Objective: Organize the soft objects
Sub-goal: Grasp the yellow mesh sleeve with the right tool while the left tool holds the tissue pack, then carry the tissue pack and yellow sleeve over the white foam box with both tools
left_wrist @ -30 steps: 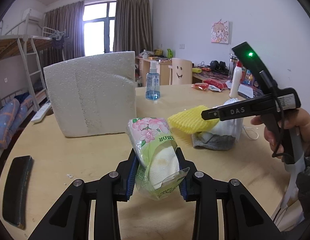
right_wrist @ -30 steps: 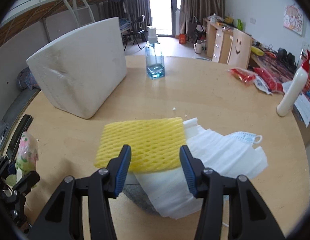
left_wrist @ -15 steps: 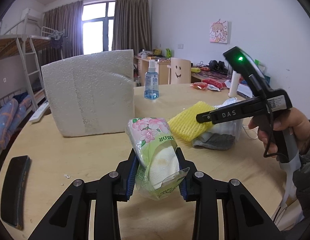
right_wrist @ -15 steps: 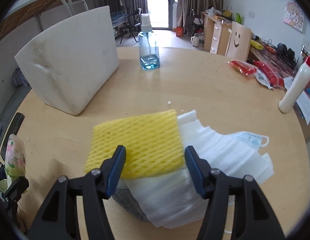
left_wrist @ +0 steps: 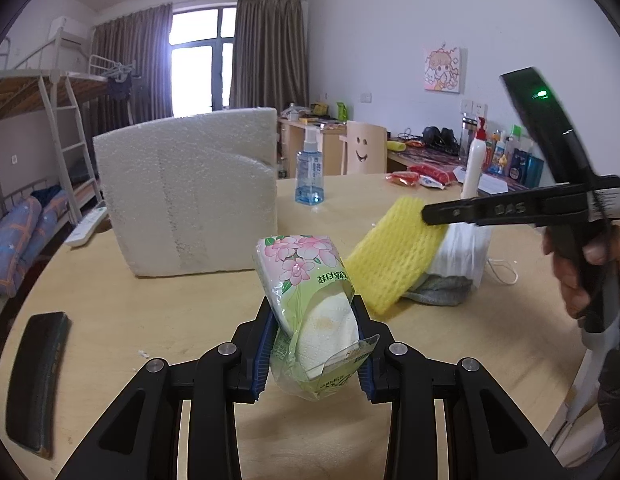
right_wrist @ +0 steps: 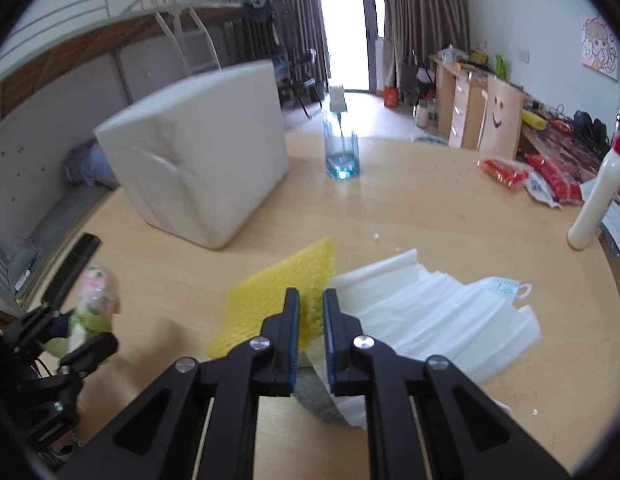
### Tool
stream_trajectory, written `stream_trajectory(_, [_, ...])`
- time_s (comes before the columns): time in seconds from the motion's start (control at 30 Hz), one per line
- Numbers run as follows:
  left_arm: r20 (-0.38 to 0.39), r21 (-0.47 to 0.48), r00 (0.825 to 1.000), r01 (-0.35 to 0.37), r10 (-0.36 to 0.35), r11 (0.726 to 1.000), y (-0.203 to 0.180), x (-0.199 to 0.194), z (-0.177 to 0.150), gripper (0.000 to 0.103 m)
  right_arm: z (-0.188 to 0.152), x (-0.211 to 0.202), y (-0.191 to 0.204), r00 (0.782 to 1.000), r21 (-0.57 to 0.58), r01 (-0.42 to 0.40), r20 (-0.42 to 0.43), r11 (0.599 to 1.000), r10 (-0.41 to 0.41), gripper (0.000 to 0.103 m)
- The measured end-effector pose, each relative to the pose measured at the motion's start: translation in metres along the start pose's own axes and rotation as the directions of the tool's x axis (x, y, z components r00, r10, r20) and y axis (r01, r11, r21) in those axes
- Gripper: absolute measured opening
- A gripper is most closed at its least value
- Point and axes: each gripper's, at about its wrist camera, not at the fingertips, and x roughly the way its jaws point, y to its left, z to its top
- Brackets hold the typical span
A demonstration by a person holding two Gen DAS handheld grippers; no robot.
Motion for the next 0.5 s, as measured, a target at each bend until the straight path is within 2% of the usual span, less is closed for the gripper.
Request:
stream_trajectory(0.3, [0.034, 0.005, 0.999, -0.022, 0.022, 1.000, 0.002, -0.016, 0.008, 0.037, -0.003, -0.048, 0.006, 0.993, 0.016, -0.021, 0.121, 1.000, 0.019, 0.014])
stream_trajectory(0.5, [0.053, 0.009, 0.998, -0.030, 0.029, 1.000, 0.002, -0.027, 0.009, 0.037, -0.031, -0.066, 0.016, 0.984, 0.002, 0.028, 0.178, 1.000, -0.028, 0.014])
